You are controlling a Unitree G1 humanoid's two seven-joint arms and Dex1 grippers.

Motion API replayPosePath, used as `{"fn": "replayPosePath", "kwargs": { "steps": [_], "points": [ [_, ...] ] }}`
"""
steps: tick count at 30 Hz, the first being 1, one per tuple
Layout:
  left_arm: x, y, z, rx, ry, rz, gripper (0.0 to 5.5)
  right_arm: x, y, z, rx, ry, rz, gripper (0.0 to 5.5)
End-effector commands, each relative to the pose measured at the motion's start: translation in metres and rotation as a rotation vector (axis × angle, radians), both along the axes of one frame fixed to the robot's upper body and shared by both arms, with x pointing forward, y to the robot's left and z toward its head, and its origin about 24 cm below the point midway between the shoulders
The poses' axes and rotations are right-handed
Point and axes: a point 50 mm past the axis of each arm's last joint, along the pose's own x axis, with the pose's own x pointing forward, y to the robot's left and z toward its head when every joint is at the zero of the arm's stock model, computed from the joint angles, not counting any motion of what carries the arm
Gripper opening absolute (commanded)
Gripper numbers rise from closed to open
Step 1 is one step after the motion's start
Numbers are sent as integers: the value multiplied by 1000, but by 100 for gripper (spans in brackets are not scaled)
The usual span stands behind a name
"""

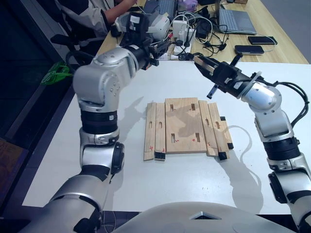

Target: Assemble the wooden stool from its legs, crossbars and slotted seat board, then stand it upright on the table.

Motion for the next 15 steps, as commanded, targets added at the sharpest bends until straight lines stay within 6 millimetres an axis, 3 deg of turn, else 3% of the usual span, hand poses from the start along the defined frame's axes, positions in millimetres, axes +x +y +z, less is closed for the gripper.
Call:
{"fn": "replayPosePath", "kwargs": {
  "steps": [1, 7, 11, 15],
  "points": [
    [-6, -26, 9, -44, -79, -35, 257, 2, 11, 4, 114, 84, -12, 40],
    [-13, -33, 25, -62, -144, -54, 257, 11, 19, 3, 183, 170, -49, 40],
    [-17, -41, 21, -59, -133, -85, 257, 13, 21, 4, 202, 182, -57, 40],
    [-15, -34, 23, -60, -148, -54, 257, 13, 11, 6, 262, 217, -111, 40]
  ]
}}
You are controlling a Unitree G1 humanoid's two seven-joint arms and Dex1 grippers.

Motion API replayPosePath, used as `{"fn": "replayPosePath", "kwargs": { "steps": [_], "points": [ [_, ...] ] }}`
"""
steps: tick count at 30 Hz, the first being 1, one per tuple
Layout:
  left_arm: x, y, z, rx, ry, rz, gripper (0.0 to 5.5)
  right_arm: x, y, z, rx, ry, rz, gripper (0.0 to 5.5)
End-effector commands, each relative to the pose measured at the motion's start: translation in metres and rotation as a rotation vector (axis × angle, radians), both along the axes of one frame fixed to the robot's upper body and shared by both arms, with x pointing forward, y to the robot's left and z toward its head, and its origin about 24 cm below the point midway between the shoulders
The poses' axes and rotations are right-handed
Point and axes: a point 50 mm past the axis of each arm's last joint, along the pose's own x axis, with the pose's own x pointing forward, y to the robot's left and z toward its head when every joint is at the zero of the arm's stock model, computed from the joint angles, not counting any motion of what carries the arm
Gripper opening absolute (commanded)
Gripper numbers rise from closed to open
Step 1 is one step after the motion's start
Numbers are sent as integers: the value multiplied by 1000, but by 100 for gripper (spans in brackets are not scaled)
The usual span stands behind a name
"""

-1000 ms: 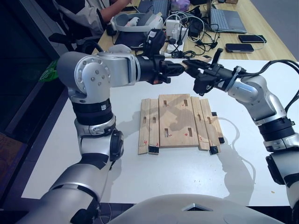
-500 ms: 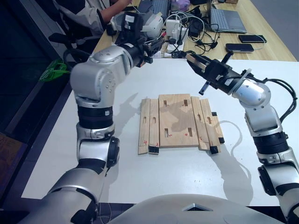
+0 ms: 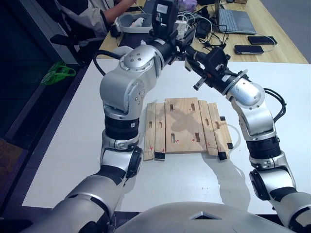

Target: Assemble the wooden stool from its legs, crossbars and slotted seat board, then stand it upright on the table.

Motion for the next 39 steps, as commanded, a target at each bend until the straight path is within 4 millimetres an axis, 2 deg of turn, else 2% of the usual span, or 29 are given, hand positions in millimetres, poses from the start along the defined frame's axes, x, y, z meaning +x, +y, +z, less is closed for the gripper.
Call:
{"fn": "replayPosePath", "kwargs": {
  "steps": [1, 3, 7, 11, 15, 18, 22, 26, 32, 39],
  "points": [
    [3, 11, 4, -7, -18, 52, 257, -1, -20, 6, 102, 71, -99, 40],
    [5, 20, 4, -24, -27, 94, 257, -6, -36, 3, 177, 149, -173, 40],
    [3, 34, -9, -55, -15, 186, 257, -27, -73, -18, 388, 424, -335, 40],
    [0, 35, -19, -67, 17, 208, 257, -42, -107, -43, 557, 680, -460, 40],
    [-1, 35, -23, -73, 25, 217, 257, -53, -125, -63, 716, 865, -483, 40],
    [-2, 31, -26, -78, 26, 217, 257, -57, -127, -70, 847, 935, -425, 40],
    [-5, 21, -28, -87, 16, 200, 257, -55, -122, -68, 969, 944, -338, 40],
    [-5, 15, -31, -95, 16, 192, 257, -53, -119, -71, 935, 978, -354, 40],
    [-4, 15, -32, -103, 11, 205, 257, -66, -124, -87, 840, 1079, -441, 40],
    [-2, 14, -30, -103, -4, 209, 257, -65, -120, -94, 840, 1108, -475, 40]
  ]
}}
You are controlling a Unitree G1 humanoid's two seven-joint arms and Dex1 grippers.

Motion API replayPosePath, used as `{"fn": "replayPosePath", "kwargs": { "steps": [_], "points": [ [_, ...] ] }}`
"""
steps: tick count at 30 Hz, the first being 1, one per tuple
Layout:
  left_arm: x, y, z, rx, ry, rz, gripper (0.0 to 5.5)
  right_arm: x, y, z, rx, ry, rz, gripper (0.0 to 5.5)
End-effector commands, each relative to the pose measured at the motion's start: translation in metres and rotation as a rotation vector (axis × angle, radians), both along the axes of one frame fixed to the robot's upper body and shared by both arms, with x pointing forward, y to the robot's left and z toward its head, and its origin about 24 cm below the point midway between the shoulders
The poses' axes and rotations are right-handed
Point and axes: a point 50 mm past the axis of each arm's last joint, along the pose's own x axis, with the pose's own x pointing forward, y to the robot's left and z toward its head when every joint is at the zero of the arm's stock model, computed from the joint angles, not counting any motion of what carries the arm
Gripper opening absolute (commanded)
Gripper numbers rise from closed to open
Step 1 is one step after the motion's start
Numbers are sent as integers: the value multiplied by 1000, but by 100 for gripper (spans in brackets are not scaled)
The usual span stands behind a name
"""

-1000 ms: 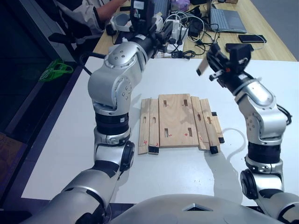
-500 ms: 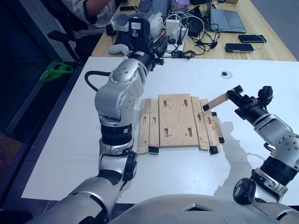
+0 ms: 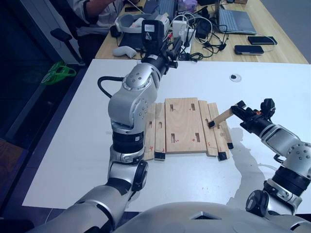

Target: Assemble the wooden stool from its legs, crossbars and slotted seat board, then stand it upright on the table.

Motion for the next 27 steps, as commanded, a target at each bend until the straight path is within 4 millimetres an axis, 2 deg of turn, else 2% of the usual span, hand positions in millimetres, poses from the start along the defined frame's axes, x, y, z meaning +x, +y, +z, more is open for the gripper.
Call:
{"fn": "replayPosePath", "kwargs": {
  "steps": [1, 10, 16, 27],
  "points": [
    [2, 2, 0, 10, -5, 19, 257, 3, 3, -3, 1, 18, -16, 40],
    [6, 0, 3, 14, -31, 24, 257, 13, 2, -3, -16, 11, -69, 40],
    [7, -2, 4, 7, -36, 20, 257, 23, 12, 3, 26, -8, -72, 40],
    [7, -2, 2, -7, -32, 31, 257, 20, 5, 0, -61, 51, -39, 40]
  ]
}}
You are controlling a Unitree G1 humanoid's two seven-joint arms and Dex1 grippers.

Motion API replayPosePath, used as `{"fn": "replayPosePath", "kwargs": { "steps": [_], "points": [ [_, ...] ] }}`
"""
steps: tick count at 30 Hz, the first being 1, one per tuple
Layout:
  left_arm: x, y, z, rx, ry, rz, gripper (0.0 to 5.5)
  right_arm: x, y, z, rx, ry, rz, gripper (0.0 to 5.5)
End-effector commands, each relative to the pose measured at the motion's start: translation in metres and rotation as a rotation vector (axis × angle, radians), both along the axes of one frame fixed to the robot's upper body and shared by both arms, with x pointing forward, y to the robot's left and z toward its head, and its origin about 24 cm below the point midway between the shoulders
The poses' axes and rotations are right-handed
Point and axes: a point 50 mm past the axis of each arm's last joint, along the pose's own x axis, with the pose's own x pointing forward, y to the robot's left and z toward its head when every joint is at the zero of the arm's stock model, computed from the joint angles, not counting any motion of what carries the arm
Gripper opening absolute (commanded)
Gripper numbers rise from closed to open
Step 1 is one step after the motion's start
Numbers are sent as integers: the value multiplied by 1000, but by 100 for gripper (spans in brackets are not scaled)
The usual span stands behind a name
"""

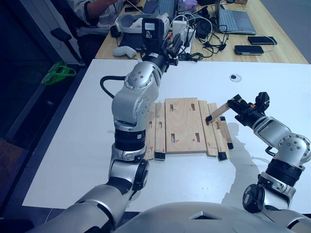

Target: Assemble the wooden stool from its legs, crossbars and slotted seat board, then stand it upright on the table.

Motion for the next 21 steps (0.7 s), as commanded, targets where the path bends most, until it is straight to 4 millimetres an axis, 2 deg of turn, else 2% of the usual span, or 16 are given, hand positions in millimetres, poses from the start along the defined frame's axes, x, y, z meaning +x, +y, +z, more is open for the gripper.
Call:
{"fn": "replayPosePath", "kwargs": {
  "steps": [1, 6, 11, 16, 21],
  "points": [
    [1, -1, 1, 0, -4, 9, 257, -1, -5, -3, -56, 47, 5, 40],
    [1, -2, 1, -2, -4, 9, 257, -2, -5, -6, -102, 70, 22, 40],
    [0, -2, 1, 1, -4, 9, 257, 3, -6, -3, -273, 49, 7, 40],
    [2, -3, 2, -2, -11, 14, 257, 15, 8, 9, -394, -40, 9, 40],
    [2, -1, 2, -4, -12, 18, 257, 15, 18, 9, -440, -74, 73, 40]
  ]
}}
